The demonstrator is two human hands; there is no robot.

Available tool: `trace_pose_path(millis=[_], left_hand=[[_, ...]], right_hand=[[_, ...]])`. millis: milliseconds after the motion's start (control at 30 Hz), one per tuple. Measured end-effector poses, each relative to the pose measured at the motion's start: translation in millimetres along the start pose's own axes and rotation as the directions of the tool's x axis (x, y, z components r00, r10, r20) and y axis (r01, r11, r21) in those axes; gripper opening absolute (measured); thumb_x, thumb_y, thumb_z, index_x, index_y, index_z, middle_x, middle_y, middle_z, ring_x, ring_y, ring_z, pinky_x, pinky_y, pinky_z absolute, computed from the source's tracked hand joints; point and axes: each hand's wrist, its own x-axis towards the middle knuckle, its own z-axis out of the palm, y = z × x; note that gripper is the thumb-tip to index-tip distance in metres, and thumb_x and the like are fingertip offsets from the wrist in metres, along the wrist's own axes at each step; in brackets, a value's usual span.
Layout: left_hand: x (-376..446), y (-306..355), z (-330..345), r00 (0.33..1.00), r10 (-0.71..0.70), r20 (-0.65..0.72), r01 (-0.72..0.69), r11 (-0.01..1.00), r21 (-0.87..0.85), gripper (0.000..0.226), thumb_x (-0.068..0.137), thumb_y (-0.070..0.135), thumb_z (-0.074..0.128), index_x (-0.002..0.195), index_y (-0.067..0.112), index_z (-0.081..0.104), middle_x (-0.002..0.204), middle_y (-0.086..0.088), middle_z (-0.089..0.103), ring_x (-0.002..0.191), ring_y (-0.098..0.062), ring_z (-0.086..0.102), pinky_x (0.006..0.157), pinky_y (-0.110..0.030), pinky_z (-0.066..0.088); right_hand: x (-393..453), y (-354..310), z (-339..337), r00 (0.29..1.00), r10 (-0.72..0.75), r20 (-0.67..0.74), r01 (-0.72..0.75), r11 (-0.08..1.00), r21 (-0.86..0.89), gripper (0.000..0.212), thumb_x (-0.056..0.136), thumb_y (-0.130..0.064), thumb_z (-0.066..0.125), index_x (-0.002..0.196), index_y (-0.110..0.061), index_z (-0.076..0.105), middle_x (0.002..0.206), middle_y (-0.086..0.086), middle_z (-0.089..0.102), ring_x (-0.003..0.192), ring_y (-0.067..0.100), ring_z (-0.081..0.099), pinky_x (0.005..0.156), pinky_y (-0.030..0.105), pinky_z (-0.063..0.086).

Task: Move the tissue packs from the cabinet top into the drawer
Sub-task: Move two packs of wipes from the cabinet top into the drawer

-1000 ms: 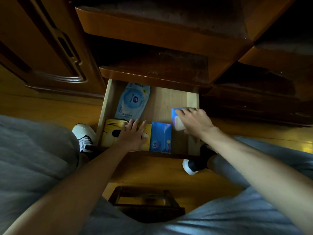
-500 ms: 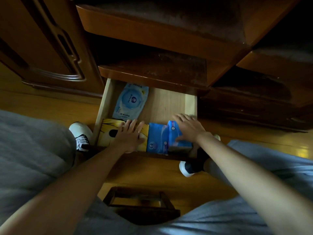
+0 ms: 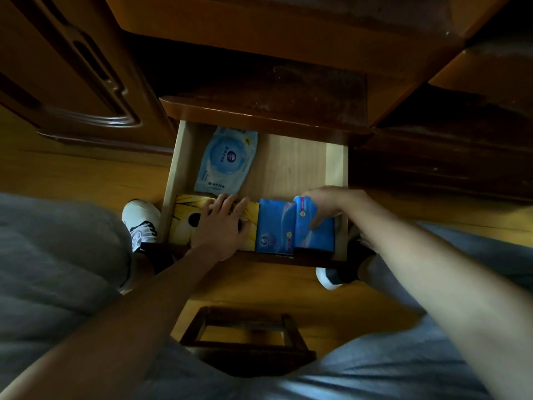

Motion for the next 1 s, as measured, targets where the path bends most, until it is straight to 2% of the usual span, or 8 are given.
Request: trace_pose_path(millis=[133, 267, 367, 667, 767, 833, 933, 1000], left_hand=[[0, 1, 0, 1.000, -0.005, 0.018, 0.005, 1.000, 0.003, 0.058, 0.099, 0.052, 0.027, 0.153, 0.030, 0.034, 0.156, -0.003, 0.039, 0.148, -0.025, 0.026, 0.119, -0.051, 0.020], [0, 1, -2, 1.000, -0.005, 0.021, 0.005, 1.000, 0.003, 0.056, 0.099, 0.051, 0.031, 0.151, 0.030, 0.036, 0.153, -0.003, 0.043, 0.145, -0.026, 0.030, 0.117, -0.051, 0.023], [-1, 1, -3, 1.000, -0.001, 0.030, 0.001, 1.000, 0.014, 0.055, 0.099, 0.047, 0.032, 0.151, 0.030, 0.035, 0.152, -0.003, 0.044, 0.144, -0.026, 0.031, 0.116, -0.050, 0.024], [-3, 5, -11, 0.997, -0.020, 0.070, 0.020, 1.000, 0.006, 0.055, 0.101, 0.041, 0.035, 0.154, 0.029, 0.032, 0.156, -0.002, 0.039, 0.147, -0.025, 0.026, 0.118, -0.048, 0.020], [-3, 5, -13, 0.997, -0.023, 0.072, 0.023, 1.000, 0.003, 0.055, 0.101, 0.041, 0.037, 0.154, 0.030, 0.032, 0.156, -0.001, 0.038, 0.147, -0.024, 0.025, 0.118, -0.047, 0.019], [-2, 6, -13, 0.997, -0.020, 0.069, 0.020, 1.000, -0.007, 0.055, 0.100, 0.041, 0.038, 0.154, 0.031, 0.032, 0.157, -0.001, 0.038, 0.147, -0.024, 0.025, 0.118, -0.047, 0.018], [-2, 6, -12, 0.998, -0.021, 0.054, 0.021, 1.000, -0.009, 0.055, 0.100, 0.041, 0.037, 0.154, 0.030, 0.033, 0.157, -0.001, 0.038, 0.147, -0.024, 0.025, 0.119, -0.047, 0.017], [-3, 5, -11, 0.999, -0.018, 0.051, 0.019, 1.000, -0.008, 0.055, 0.099, 0.040, 0.036, 0.153, 0.030, 0.033, 0.156, -0.001, 0.039, 0.147, -0.024, 0.026, 0.118, -0.047, 0.019]], right_hand=[[-4, 0, 7, 0.999, 0.017, -0.036, -0.020, 0.997, -0.069, 0.071, 0.066, -0.035, 0.092, 0.127, -0.028, 0.056, 0.117, -0.002, 0.064, 0.104, 0.020, 0.060, 0.086, 0.038, 0.051], [-8, -5, 40, 0.953, 0.045, -0.299, -0.093, 0.985, -0.148, 0.084, 0.061, -0.049, 0.093, 0.129, -0.022, 0.051, 0.122, 0.001, 0.064, 0.110, 0.023, 0.061, 0.080, 0.038, 0.042], [-11, -6, 55, 0.941, 0.077, -0.331, -0.126, 0.984, -0.129, 0.088, 0.059, -0.049, 0.094, 0.130, -0.020, 0.050, 0.124, 0.004, 0.065, 0.110, 0.027, 0.063, 0.086, 0.042, 0.049], [-14, -4, 51, 0.962, 0.053, -0.269, -0.036, 0.997, 0.068, 0.071, 0.072, -0.062, 0.075, 0.129, -0.024, 0.052, 0.119, 0.001, 0.066, 0.102, 0.021, 0.062, 0.077, 0.036, 0.043], [-8, -9, 50, 0.976, 0.078, -0.205, -0.060, 0.994, 0.093, 0.071, 0.078, -0.064, 0.070, 0.133, -0.022, 0.052, 0.126, 0.005, 0.064, 0.108, 0.024, 0.060, 0.089, 0.041, 0.046], [-3, -17, 39, 0.977, 0.140, -0.158, -0.112, 0.979, 0.171, 0.080, 0.083, -0.072, 0.057, 0.145, -0.022, 0.046, 0.141, 0.010, 0.057, 0.124, 0.032, 0.054, 0.104, 0.051, 0.040], [4, -33, 30, 0.911, 0.200, -0.361, -0.099, 0.955, 0.279, 0.080, 0.088, -0.076, 0.034, 0.156, -0.033, 0.032, 0.158, 0.010, 0.039, 0.141, 0.036, 0.038, 0.111, 0.056, 0.030], [1, -44, 46, 0.880, 0.213, -0.425, -0.063, 0.938, 0.340, 0.069, 0.092, -0.075, 0.029, 0.145, -0.033, 0.044, 0.153, 0.011, 0.046, 0.132, 0.032, 0.047, 0.105, 0.049, 0.038]])
